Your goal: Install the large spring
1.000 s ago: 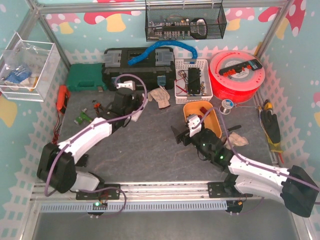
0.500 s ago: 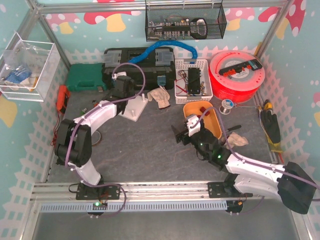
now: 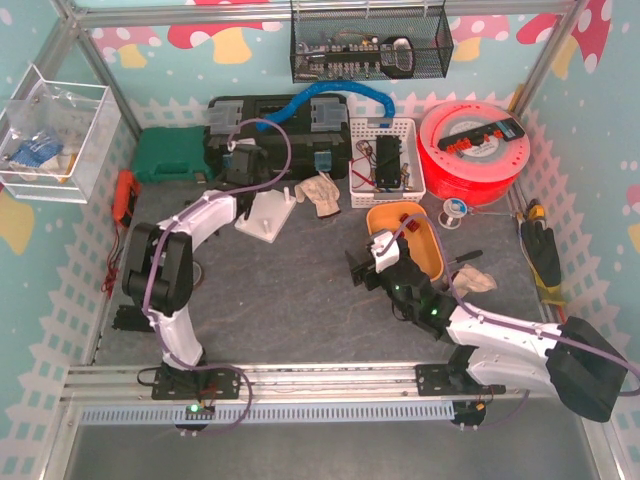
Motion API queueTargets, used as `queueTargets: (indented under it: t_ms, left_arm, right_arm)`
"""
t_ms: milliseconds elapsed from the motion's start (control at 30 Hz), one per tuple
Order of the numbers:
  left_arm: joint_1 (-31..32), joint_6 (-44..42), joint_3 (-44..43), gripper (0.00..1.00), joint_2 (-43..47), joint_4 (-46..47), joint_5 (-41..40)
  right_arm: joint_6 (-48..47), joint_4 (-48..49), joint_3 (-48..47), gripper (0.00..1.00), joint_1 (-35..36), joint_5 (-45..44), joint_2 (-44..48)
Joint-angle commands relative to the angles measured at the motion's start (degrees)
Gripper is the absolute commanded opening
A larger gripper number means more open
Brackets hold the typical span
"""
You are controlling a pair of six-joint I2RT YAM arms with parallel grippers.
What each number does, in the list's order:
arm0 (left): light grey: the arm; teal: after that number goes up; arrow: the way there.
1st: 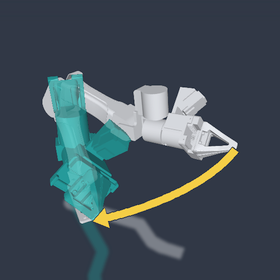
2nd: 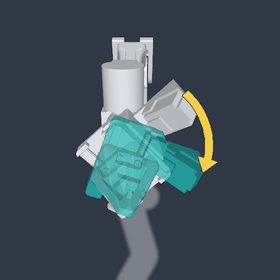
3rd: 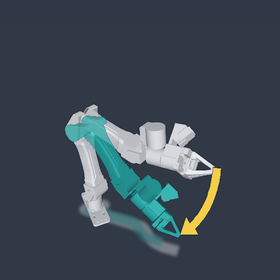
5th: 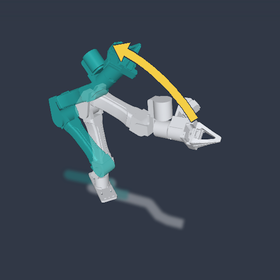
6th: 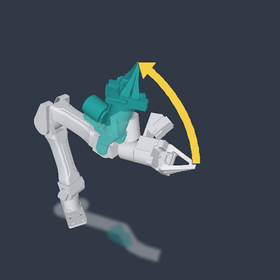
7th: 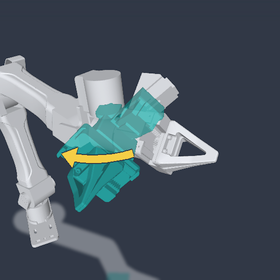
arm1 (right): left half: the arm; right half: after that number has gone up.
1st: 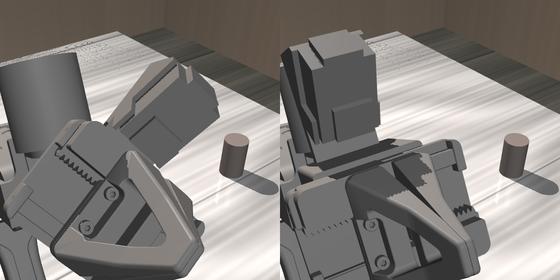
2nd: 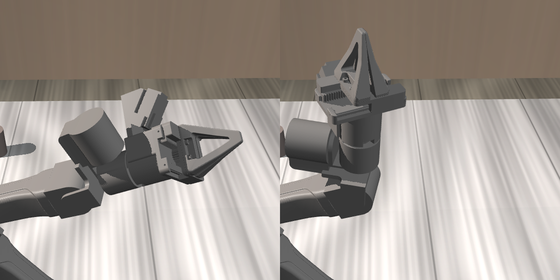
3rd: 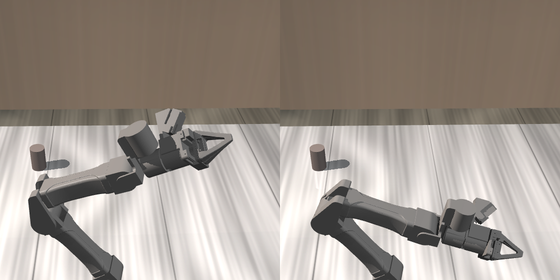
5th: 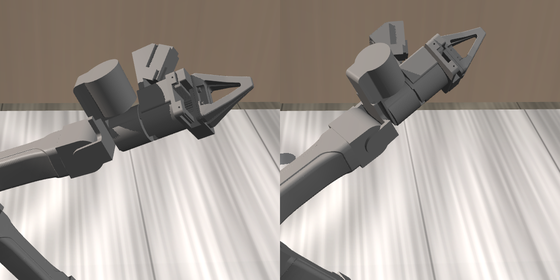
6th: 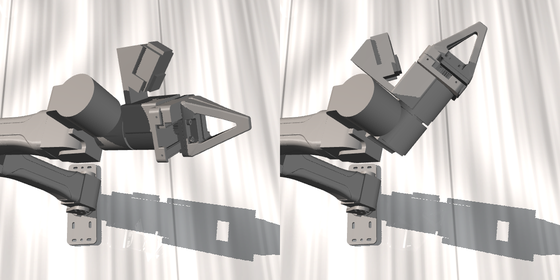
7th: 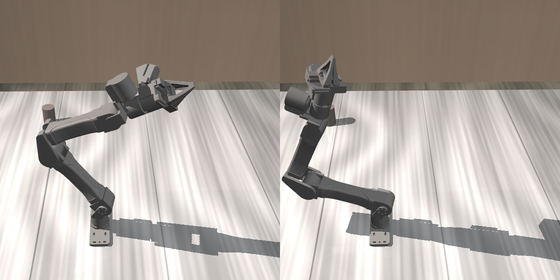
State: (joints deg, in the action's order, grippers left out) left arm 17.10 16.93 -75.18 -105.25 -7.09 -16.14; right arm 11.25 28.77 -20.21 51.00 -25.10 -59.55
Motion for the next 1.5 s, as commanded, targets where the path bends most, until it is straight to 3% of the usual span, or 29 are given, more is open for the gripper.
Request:
queueTargets:
  t_ms: [0,167,1033,1233,1467]
  left_arm:
    - [-0.89,-1.61,-3.09,0.01,-1.85,0.81,0.94]
    - [-1.05,-1.63,-4.54,0.01,-3.69,0.79,4.16]
    - [-1.43,-2.01,-7.70,0.04,-9.43,1.72,2.21]
    - [-1.61,-1.95,-7.66,0.17,-10.32,1.66,3.43]
    - [-1.85,-1.94,-7.77,0.40,-11.28,1.50,4.81]
  right_arm:
    - [-0.06,0.18,-0.45,0.98,0.05,-2.18,0.54]
    - [-0.34,0.25,-0.15,0.98,0.06,-3.14,1.19]
    - [-1.79,0.67,0.34,0.98,0.05,-4.79,1.48]
    - [-1.80,1.18,0.30,0.98,0.06,-4.78,0.77]
    - [-1.75,0.01,-0.83,0.98,0.06,-4.29,-1.04]
